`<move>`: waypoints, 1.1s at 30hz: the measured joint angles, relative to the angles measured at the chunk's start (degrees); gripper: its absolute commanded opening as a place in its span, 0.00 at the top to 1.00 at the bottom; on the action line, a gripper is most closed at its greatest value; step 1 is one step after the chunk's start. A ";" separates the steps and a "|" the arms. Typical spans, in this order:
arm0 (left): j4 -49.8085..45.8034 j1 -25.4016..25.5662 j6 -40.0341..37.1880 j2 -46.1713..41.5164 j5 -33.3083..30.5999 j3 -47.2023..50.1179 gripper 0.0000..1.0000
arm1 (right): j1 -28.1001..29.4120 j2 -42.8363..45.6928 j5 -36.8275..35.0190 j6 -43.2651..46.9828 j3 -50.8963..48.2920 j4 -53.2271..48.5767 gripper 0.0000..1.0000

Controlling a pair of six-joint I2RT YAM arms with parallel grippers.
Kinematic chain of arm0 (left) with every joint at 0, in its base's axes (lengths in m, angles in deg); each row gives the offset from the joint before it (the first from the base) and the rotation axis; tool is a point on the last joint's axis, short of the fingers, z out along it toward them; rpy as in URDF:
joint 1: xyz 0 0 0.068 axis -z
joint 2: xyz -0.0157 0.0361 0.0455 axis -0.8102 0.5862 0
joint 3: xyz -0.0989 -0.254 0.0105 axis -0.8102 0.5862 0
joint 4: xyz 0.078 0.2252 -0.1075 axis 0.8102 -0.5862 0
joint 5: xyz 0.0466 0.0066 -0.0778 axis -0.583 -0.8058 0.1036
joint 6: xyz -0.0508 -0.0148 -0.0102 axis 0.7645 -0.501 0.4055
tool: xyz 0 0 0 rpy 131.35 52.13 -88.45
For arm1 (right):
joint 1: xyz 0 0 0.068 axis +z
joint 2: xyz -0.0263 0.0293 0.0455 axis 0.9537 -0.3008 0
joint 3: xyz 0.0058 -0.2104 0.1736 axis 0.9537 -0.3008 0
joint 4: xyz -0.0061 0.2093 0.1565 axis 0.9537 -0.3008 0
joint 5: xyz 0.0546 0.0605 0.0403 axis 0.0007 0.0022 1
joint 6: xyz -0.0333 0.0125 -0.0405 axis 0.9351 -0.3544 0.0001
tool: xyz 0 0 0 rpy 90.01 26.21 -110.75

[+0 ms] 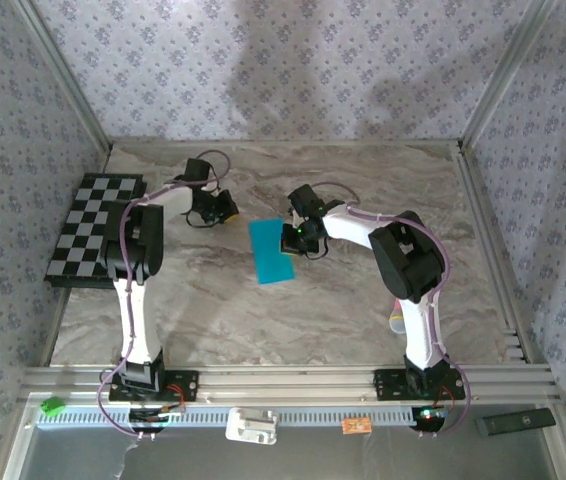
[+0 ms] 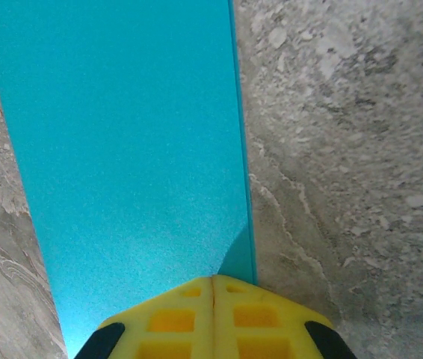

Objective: Fold a paper plane with a square sheet of paper (pick it up from the middle)
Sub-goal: First fold the square sheet of paper in half at the center of the table.

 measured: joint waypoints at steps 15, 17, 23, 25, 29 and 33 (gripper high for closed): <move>0.00 13.49 4.37 -8.83 -2.34 10.58 0.93 | -0.22 0.20 0.68 -0.26 1.01 -1.14 1.00; 0.39 13.09 4.87 -8.83 -3.04 11.98 0.93 | -0.31 0.26 0.92 -0.26 0.98 -0.92 1.00; 1.22 12.57 5.25 -8.83 -3.65 13.20 0.93 | -1.44 1.38 1.77 -0.24 0.04 -0.33 0.93; 1.75 12.57 5.22 -8.81 -3.69 13.20 0.93 | -2.27 1.86 2.27 -0.24 -0.48 -0.37 0.90; 2.27 12.57 4.98 -8.72 -3.67 13.20 0.93 | -3.93 2.71 3.06 -0.24 -1.33 -0.39 0.86; 2.12 12.57 4.07 -8.48 -3.65 13.11 0.93 | -4.90 3.21 2.97 -0.24 -1.38 -0.39 0.85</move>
